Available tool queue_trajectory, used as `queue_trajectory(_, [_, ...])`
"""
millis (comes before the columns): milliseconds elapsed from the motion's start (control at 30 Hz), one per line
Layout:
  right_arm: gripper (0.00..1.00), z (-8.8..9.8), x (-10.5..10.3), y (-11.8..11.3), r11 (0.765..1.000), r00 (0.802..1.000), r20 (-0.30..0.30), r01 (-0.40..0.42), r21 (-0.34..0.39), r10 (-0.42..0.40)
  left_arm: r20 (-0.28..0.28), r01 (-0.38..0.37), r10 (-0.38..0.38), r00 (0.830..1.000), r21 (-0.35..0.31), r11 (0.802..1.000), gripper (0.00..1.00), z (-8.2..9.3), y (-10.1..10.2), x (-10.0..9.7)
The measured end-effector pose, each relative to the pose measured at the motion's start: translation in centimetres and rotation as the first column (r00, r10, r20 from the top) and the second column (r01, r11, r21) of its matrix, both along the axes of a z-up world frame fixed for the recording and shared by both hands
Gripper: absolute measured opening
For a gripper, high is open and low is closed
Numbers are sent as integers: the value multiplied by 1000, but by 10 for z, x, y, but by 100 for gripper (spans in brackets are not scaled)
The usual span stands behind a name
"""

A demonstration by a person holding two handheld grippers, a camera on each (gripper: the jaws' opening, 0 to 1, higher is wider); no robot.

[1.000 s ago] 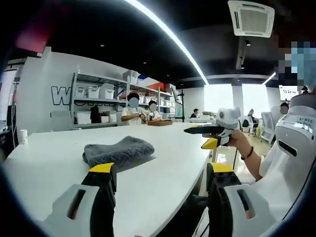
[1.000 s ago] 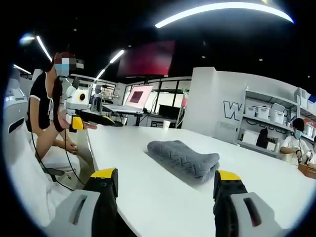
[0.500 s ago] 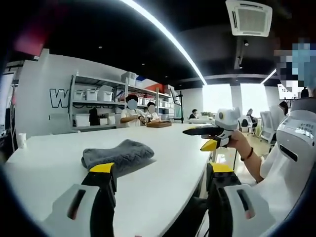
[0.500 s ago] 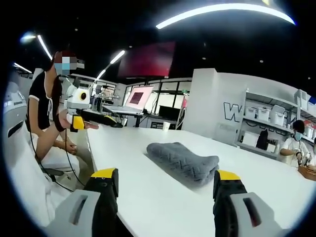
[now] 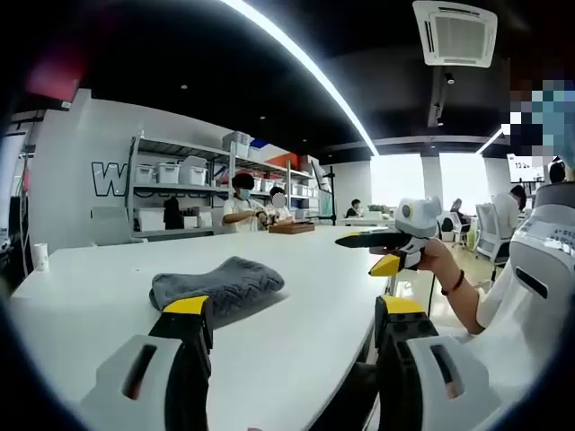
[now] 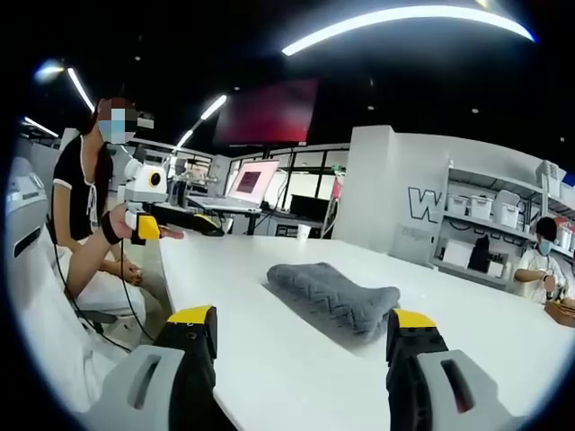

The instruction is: Open the folded towel by lifting each exposed corner and separating the folded layers until the towel lies flat within the target outline without major curled edges

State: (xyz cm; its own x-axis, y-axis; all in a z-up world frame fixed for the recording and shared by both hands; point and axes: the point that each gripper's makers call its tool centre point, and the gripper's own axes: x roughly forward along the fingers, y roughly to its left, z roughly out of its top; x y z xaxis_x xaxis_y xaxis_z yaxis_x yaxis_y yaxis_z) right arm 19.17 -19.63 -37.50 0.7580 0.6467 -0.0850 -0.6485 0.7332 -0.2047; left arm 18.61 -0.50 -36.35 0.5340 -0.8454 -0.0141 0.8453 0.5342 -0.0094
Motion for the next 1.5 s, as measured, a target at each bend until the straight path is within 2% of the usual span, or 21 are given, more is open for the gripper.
queue_trajectory(333, [74, 0, 5, -2, 1000, 1000, -4, 12, 1, -12, -12, 4, -3, 1000, 7, 1000, 73, -4, -3, 5])
queue_trajectory(767, [73, -1, 10, -3, 1000, 1000, -12, 12, 1, -12, -3, 8, -8, 1000, 6, 1000, 73, 2, -6, 11])
queue_trajectory(967, [73, 0, 13, -5, 1000, 1000, -16, 20, 1, -20, -13, 6, -5, 1000, 9, 1000, 73, -1, -8, 14])
queue_trajectory(1500, [72, 6, 21, -3, 1000, 1000, -5, 24, -5, -24, 14, 7, -7, 1000, 2, 1000, 73, 9, -17, 19])
